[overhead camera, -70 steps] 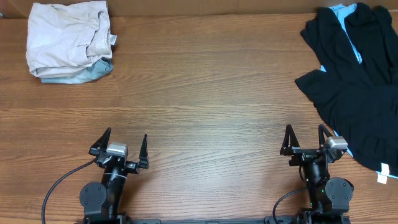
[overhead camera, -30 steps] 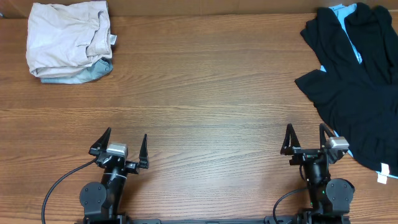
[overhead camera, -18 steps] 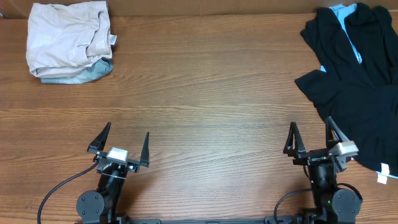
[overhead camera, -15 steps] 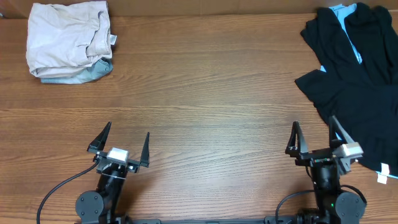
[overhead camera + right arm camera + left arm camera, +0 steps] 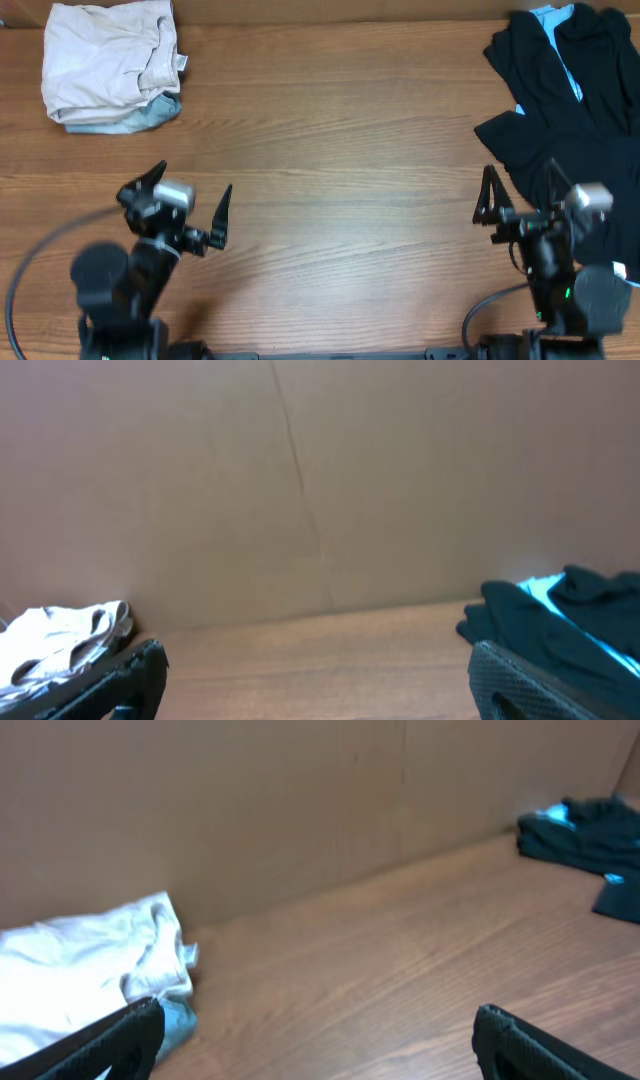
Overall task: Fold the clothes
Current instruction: 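Raise both arms and move the right gripper toward the black shirt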
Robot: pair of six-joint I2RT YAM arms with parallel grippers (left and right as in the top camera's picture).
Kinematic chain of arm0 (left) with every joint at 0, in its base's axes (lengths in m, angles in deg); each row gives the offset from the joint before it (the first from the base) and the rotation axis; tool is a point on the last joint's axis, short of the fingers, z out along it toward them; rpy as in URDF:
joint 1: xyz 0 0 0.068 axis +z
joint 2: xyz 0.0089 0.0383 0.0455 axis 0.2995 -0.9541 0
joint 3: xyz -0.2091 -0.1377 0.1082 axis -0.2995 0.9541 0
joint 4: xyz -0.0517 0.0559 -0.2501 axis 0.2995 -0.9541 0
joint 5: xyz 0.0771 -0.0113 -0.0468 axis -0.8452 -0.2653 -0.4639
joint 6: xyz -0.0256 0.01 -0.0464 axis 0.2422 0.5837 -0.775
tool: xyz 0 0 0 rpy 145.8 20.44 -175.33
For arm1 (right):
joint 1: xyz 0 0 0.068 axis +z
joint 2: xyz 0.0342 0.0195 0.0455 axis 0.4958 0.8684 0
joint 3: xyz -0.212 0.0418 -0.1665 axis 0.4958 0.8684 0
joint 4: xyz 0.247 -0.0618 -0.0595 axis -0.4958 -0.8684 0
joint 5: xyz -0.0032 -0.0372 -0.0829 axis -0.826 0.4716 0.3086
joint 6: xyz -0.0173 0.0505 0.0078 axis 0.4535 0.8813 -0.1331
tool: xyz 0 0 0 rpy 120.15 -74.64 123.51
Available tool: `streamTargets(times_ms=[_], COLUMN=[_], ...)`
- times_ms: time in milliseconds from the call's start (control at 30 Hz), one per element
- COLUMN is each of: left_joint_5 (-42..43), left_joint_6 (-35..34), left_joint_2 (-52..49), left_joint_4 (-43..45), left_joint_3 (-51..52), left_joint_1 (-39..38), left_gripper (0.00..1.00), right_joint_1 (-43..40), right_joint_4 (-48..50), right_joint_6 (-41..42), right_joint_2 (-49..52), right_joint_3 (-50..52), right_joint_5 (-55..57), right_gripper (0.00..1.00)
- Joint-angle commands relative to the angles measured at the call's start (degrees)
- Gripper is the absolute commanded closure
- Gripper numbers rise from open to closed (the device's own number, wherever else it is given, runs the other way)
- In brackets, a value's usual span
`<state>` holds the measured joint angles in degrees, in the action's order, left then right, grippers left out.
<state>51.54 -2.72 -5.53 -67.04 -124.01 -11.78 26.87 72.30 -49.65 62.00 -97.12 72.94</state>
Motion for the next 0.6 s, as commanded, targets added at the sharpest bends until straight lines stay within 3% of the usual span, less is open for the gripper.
streamTargets(times_ms=[0, 233, 333, 567], left_joint_5=[1.53, 1.6, 4.96, 6.51], left_joint_6=[1.33, 1.27, 1.03, -1.11], left_joint_2=[-12.13, -32.87, -41.16, -54.69], left_joint_4=[-6.08, -20.61, -20.31, -18.14], left_joint_3=[-11.85, -29.09, -32.24, -32.26], left_joint_1=[0.33, 0.33, 0.33, 0.33], left_gripper=[0.0, 0.0, 0.0, 0.0], right_joint_1=[0.37, 0.37, 0.37, 0.37], right_joint_4=[-5.66, -22.93, -28.81, -29.07], right_joint_6=[-0.37, -3.15, -3.1, -3.1], right_joint_2=[9.53, 30.08, 39.58, 55.69], right_joint_3=[-10.16, -26.29, -31.41, -32.13], right_joint_5=[-0.04, 0.2, 0.13, -1.01], right_gripper=[0.0, 0.0, 0.0, 0.0])
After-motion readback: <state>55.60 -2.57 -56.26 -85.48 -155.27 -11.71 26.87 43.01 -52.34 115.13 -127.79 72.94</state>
